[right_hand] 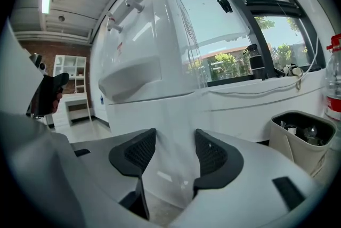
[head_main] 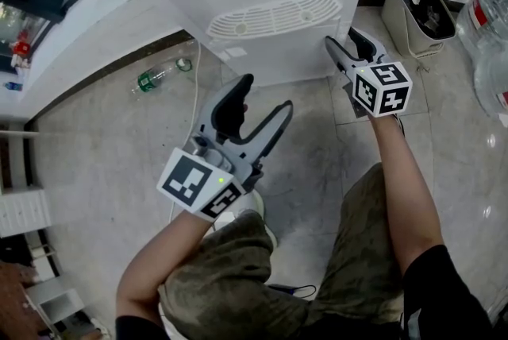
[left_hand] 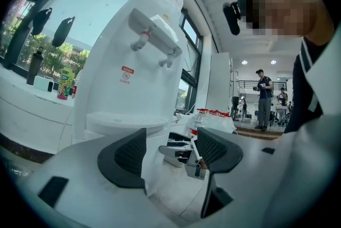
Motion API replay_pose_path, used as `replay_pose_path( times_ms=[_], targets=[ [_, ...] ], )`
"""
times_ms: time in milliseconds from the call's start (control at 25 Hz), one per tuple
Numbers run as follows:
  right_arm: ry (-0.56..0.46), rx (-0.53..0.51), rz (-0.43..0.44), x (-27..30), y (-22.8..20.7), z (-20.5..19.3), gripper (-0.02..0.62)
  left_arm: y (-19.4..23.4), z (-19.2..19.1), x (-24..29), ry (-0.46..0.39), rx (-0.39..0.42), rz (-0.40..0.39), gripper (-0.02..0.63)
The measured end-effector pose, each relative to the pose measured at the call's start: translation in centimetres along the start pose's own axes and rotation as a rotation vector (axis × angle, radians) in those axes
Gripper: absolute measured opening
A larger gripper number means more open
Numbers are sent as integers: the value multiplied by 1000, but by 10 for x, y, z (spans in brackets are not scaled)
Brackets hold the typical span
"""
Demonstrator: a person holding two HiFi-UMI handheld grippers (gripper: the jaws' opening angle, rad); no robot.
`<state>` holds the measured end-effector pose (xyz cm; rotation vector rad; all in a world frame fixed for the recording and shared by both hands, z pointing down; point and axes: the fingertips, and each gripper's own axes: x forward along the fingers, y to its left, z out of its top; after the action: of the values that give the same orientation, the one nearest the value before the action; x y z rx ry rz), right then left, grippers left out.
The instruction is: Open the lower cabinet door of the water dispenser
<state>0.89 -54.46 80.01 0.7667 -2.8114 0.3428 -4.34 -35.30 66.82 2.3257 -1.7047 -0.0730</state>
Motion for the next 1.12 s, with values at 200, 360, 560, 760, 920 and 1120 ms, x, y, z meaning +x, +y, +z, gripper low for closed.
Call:
replay_pose_path(
  times_ms=[200,360,560,760,920,1120],
  targets=[
    [-3,12,18,-2,3,-1,210,-4,-8,-3,48,28,1,282],
    [-1,29,20,-10,2,-3,199,-13,-17,-4,106,48,-35,282],
    [12,17,40,-26,8,-10,166,-42,-21,-2,205,74,-121,282],
    [20,100,32,-35,11,-14,141,-38,-5,6,133,-37,8,281],
    [13,137,15,-40,12,-15,133,-21,-24,12,133,-76,110,282],
    [-9,130,20,-52,22,-20,112,-25,-46,36,122,-32,138,282]
  ],
)
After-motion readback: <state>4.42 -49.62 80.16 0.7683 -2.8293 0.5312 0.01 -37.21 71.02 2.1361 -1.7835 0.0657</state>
